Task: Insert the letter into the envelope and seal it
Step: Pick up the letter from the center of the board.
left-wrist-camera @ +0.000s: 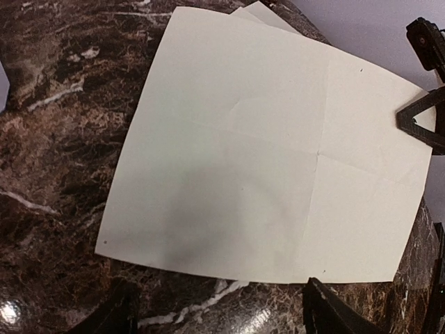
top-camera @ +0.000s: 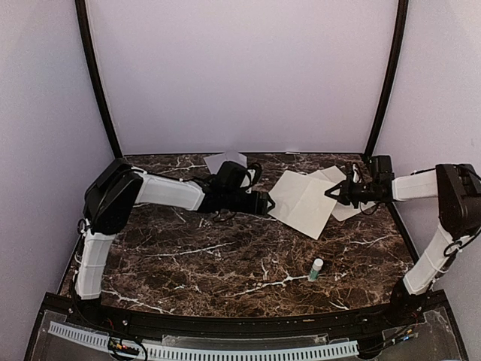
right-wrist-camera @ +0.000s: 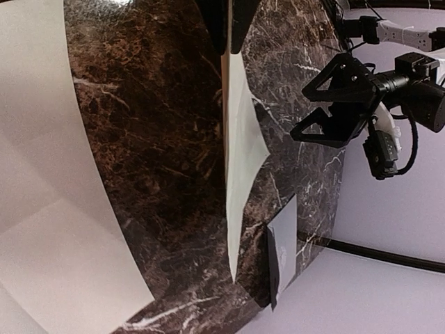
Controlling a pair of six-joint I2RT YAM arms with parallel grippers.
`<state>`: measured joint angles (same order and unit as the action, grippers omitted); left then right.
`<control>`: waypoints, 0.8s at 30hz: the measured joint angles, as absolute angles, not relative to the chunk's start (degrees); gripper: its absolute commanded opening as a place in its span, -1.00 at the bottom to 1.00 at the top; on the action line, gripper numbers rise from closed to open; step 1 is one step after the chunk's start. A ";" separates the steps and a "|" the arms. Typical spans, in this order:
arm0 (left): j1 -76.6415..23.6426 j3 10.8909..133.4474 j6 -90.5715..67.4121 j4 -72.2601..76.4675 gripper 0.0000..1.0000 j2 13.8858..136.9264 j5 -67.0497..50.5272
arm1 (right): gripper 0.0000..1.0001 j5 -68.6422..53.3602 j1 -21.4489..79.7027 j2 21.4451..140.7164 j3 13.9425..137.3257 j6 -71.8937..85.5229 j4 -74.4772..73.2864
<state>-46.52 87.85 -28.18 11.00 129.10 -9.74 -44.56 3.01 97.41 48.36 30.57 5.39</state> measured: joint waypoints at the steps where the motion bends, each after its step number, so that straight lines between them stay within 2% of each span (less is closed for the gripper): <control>1: -46.52 87.85 -27.00 10.15 0.62 127.90 -9.06 | -1.00 -44.36 3.01 95.09 48.36 30.92 4.86; 10: -47.57 84.53 -17.52 7.99 0.65 105.69 -5.72 | -1.00 -39.40 6.83 77.93 48.40 35.59 -0.97; 18: -57.91 77.67 -15.70 6.31 0.68 91.48 1.96 | -1.00 -27.64 21.02 67.42 49.58 44.07 -4.56; 24: -67.26 72.77 -17.80 2.22 0.72 87.48 10.83 | -1.00 -15.70 34.20 67.29 54.85 49.69 -6.61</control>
<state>-67.26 72.77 -17.80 2.22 87.48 10.83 -15.70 34.20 67.29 54.85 49.69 -6.61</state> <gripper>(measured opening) 0.854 0.003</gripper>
